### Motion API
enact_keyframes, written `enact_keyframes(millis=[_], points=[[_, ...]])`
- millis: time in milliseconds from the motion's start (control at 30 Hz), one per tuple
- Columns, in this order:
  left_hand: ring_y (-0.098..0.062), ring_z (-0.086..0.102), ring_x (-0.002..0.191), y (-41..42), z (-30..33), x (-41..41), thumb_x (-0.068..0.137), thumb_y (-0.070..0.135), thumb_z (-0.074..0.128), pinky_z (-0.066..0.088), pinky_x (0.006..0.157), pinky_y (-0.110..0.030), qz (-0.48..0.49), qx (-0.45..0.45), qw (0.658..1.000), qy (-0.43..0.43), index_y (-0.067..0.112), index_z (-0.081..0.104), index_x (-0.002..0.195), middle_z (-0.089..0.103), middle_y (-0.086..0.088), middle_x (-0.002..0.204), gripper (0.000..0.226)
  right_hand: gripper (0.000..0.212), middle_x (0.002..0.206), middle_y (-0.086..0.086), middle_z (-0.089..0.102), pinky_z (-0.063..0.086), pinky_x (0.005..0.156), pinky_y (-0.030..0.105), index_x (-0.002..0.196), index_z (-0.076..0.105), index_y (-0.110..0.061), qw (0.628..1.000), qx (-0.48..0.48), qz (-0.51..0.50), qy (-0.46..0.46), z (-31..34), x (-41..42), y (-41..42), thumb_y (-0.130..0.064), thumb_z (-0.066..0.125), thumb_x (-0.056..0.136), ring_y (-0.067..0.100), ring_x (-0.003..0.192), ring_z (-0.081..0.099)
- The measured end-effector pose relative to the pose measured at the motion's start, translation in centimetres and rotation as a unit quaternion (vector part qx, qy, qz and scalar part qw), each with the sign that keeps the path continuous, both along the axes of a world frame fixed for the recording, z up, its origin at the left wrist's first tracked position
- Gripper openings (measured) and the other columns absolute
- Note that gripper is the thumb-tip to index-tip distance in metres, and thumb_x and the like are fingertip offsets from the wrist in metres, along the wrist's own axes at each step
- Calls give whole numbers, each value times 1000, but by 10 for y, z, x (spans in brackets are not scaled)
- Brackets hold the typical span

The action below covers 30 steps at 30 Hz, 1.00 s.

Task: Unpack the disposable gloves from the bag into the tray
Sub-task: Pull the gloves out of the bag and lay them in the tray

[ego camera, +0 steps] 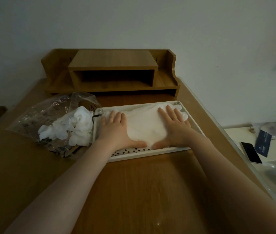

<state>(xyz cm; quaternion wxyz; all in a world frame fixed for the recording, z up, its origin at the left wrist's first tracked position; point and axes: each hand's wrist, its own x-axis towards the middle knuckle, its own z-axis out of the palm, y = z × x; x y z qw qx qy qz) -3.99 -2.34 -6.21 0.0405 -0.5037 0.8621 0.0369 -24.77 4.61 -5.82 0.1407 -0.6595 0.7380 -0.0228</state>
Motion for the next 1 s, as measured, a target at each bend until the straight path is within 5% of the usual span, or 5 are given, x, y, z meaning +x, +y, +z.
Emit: enact_keyframes(millis=[200,367,600,767,1000], points=[[-27,-9,145,1,4,3,62,90,39,0,116,-51,10,6,1000,20,14,-3,151,-6,-4,159,125,133,158,2,-19,-4,115,57,147,-18,-32,999,-5,-52,-7,2,2,1,-84,61,54,30,145,-17],[-13,18,142,18,24,25,98,43,37,14,111,-26,-118,-69,963,231,18,27,147,25,2,154,56,109,161,2,-4,-18,109,55,152,8,-26,989,-128,-49,45,30,27,3,-88,26,64,27,146,-10],[-28,41,126,2,50,70,89,3,53,37,100,-35,-45,-195,911,360,8,68,95,51,-11,128,17,22,113,12,64,53,83,37,102,68,-4,896,-409,158,-66,49,134,-9,-14,51,92,29,105,60],[-27,6,144,-26,48,107,90,15,59,15,114,-48,114,-58,946,298,24,70,99,18,-2,156,17,19,102,15,66,53,72,40,101,67,0,909,-317,263,-61,34,182,-39,2,53,88,31,89,62],[-22,52,117,-35,32,117,98,7,40,42,78,-25,159,16,905,394,21,56,128,52,-8,135,37,33,120,11,58,45,92,37,126,55,-11,971,-165,149,-91,7,198,-65,-15,52,94,26,109,52]])
